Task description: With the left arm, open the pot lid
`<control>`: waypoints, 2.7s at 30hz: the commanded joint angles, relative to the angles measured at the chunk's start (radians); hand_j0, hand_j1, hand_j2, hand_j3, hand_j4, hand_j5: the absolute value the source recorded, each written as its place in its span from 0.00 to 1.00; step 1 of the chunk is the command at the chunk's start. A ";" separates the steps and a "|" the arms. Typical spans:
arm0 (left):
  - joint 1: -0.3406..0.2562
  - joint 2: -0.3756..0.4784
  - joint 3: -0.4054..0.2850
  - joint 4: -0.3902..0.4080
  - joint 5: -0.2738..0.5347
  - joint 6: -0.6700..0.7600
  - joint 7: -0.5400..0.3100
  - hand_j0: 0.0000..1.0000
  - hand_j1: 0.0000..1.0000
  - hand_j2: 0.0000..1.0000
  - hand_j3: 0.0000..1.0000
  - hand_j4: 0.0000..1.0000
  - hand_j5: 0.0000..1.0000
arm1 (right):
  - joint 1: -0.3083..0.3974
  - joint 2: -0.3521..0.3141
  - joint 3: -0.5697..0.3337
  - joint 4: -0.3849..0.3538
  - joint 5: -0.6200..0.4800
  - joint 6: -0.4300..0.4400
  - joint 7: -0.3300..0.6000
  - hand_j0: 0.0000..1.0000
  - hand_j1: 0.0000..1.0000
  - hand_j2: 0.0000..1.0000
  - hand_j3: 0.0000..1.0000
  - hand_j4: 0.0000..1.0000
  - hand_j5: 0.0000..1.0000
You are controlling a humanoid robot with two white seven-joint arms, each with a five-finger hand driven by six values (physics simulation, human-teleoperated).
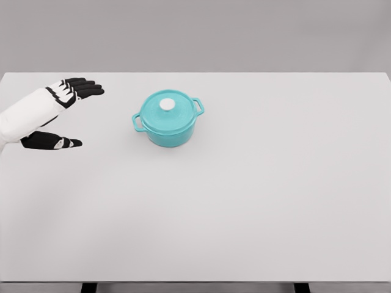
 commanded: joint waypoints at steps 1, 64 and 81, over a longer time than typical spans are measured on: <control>0.000 0.001 0.000 0.000 0.004 0.001 -0.001 1.00 1.00 1.00 1.00 1.00 1.00 | 0.001 0.000 -0.012 -0.004 -0.003 0.000 -0.002 1.00 1.00 1.00 1.00 1.00 1.00; -1.161 -0.208 -1.215 0.416 -0.186 0.001 -0.054 1.00 1.00 1.00 1.00 1.00 1.00 | 0.002 0.000 0.000 -0.001 0.000 0.000 0.002 1.00 1.00 1.00 1.00 1.00 1.00; -1.127 -0.300 -1.190 0.571 -0.173 0.001 -0.054 1.00 1.00 1.00 1.00 1.00 1.00 | 0.002 0.000 0.000 0.001 0.000 0.000 0.002 1.00 1.00 1.00 1.00 1.00 1.00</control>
